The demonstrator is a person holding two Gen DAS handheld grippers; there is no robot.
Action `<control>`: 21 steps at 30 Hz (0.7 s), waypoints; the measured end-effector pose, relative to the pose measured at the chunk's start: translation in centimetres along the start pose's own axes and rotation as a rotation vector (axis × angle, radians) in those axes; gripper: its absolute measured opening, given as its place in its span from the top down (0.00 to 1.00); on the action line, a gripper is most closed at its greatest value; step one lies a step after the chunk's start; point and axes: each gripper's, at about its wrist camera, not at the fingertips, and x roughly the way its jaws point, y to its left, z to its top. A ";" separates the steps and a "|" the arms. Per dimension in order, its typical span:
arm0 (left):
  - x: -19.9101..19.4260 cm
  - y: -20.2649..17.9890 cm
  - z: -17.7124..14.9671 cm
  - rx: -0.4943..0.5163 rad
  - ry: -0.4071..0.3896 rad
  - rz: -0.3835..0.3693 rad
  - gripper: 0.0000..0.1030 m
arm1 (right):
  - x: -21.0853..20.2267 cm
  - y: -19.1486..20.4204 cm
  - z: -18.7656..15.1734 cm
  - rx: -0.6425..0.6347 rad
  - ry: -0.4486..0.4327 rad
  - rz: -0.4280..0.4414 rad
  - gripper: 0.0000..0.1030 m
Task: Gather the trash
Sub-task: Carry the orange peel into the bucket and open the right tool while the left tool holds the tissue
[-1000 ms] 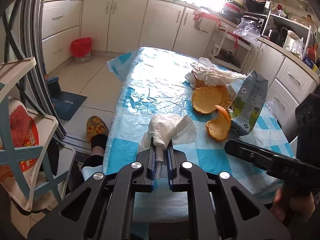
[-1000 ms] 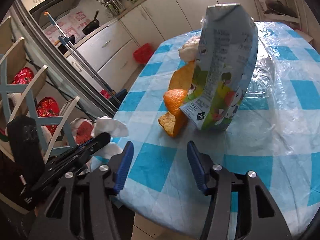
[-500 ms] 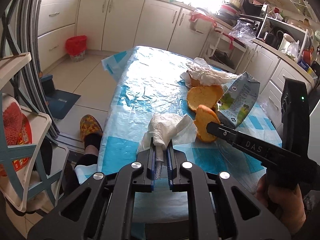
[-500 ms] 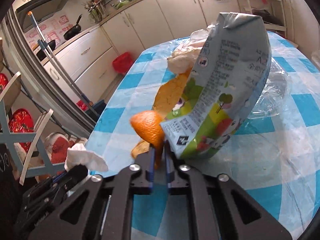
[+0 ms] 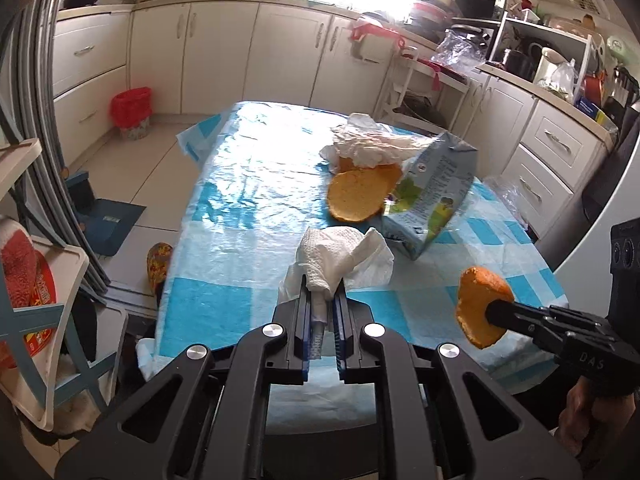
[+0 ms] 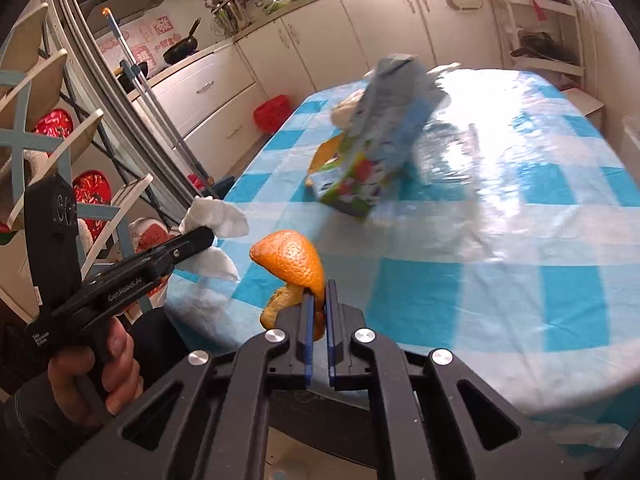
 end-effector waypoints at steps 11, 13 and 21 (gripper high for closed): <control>-0.4 -14.1 1.5 0.192 0.009 -0.221 0.91 | -11.0 -10.7 2.6 0.087 -0.171 -0.237 0.94; 0.1 -17.0 1.8 0.220 0.017 -0.259 0.91 | -13.0 -13.4 2.9 0.120 -0.190 -0.304 0.94; 2.5 -27.2 2.5 0.305 0.048 -0.351 0.91 | -16.1 -23.1 2.3 0.260 -0.097 -0.510 0.94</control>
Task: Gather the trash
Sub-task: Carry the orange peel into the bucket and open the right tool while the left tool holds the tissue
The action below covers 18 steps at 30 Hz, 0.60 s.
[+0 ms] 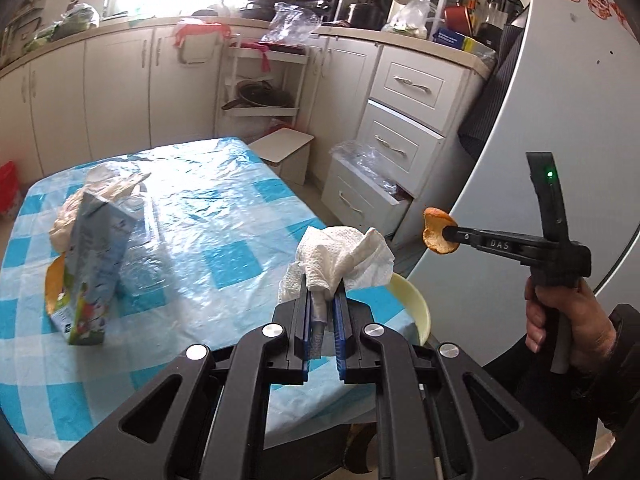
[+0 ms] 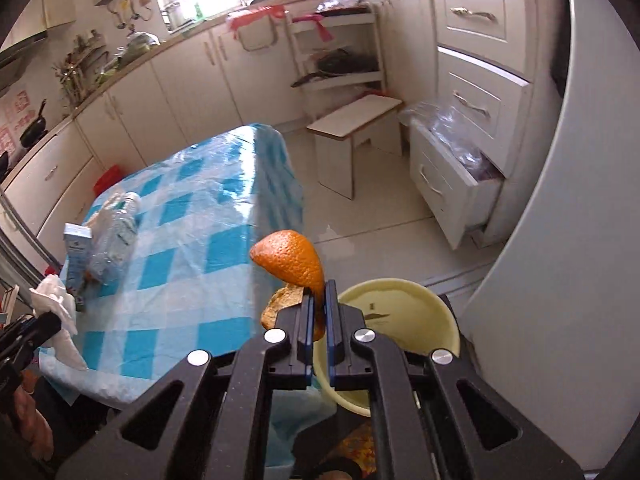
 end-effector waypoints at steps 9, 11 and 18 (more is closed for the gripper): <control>3.5 -4.8 1.9 0.056 0.023 -0.022 0.91 | 2.4 -5.0 -1.1 0.079 0.082 -0.025 0.94; 3.7 -5.2 1.9 0.059 0.027 -0.022 0.91 | 2.3 -5.3 -1.0 0.089 0.078 -0.024 0.94; 4.0 -6.2 1.7 0.080 0.031 -0.015 0.91 | 3.2 -5.9 -1.0 0.113 0.105 -0.030 0.94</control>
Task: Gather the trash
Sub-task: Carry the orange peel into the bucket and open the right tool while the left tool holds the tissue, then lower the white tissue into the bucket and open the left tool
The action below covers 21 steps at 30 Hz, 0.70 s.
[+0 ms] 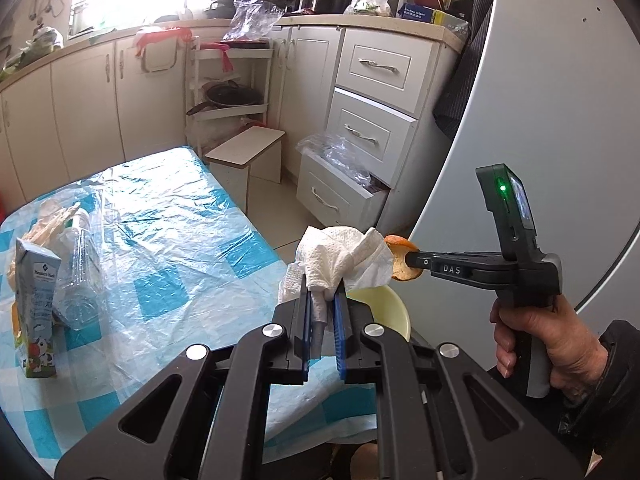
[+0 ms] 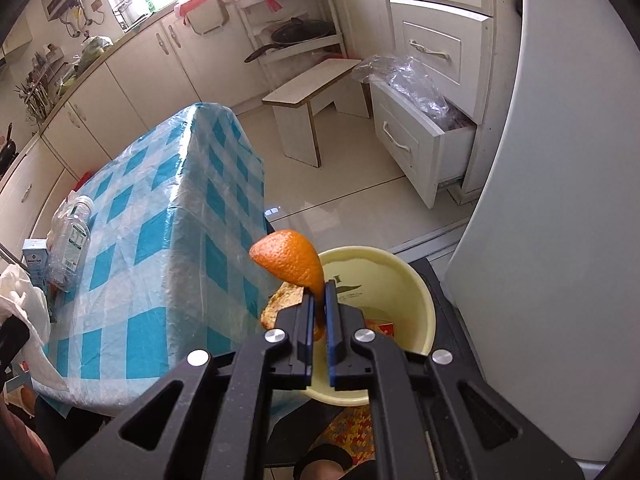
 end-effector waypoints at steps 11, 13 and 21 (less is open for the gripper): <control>1.5 -0.2 0.3 0.002 0.016 -0.001 0.91 | 3.1 -0.7 0.1 0.039 0.121 -0.044 0.79; 1.8 -0.2 0.3 0.002 0.019 -0.002 0.91 | 3.2 -1.0 0.1 0.053 0.119 -0.047 0.66; 3.9 -0.6 0.5 -0.012 0.052 -0.026 0.91 | 0.4 -1.8 1.9 0.122 -0.051 -0.036 0.40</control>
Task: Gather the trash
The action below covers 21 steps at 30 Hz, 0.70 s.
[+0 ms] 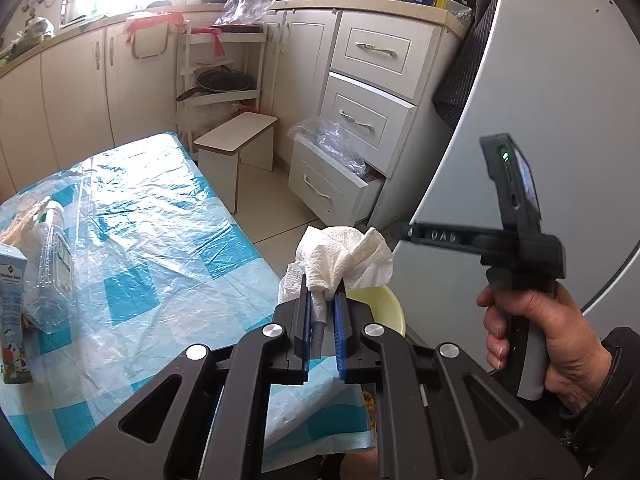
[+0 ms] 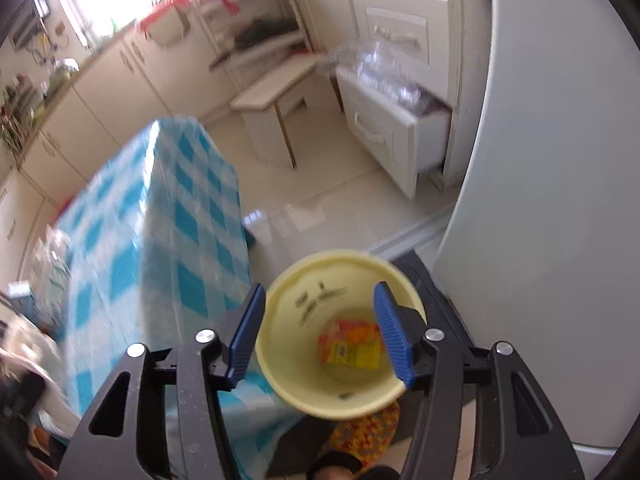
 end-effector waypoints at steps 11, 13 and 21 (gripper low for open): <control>7.4 -3.4 1.1 -0.011 0.108 -0.047 0.90 | -8.8 -0.2 2.3 0.044 -0.480 0.044 0.23; 9.6 -4.0 1.1 -0.021 0.147 -0.051 0.77 | -8.7 -0.8 2.6 0.068 -0.488 0.051 0.23; 12.0 -5.4 1.3 -0.024 0.190 0.000 0.25 | -7.5 -2.9 3.4 0.188 -0.433 0.077 0.23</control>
